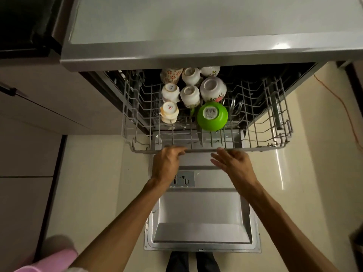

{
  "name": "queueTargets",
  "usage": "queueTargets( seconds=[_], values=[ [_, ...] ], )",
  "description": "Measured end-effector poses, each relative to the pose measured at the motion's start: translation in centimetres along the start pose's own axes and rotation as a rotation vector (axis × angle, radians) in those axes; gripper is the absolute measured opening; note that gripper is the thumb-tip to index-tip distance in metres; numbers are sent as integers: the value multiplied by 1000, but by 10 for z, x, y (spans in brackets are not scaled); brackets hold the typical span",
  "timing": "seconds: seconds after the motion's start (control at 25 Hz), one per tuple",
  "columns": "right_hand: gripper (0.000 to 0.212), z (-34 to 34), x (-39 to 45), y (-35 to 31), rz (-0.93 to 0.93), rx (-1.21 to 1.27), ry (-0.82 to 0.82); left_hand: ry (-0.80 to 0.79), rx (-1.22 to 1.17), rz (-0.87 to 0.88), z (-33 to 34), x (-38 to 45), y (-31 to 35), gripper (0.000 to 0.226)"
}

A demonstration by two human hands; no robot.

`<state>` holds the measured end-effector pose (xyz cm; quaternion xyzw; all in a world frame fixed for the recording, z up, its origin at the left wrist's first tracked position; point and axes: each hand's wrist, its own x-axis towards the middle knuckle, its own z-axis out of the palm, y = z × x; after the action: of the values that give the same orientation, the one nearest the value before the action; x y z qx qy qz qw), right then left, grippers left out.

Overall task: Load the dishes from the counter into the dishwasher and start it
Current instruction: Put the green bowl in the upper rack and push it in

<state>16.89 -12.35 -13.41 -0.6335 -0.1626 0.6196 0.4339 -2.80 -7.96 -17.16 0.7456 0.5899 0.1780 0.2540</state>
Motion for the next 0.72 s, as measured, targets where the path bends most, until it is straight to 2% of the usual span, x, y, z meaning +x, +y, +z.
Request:
queueTargets(
  seconds=[0.08, 0.24, 0.36, 0.72],
  values=[
    [21, 1, 28, -7, -26, -14, 50, 30, 2, 14, -1, 24, -1, 39],
    [13, 6, 76, -25, 10, 82, 152, 12, 7, -98, -4, 74, -7, 43],
    [27, 11, 103, -40, 57, 158, 135, 32, -9, -61, -4, 102, -10, 38],
    [32, 22, 134, -63, -31, -46, 165, 48, -23, -61, 5, 137, -12, 39]
  ],
)
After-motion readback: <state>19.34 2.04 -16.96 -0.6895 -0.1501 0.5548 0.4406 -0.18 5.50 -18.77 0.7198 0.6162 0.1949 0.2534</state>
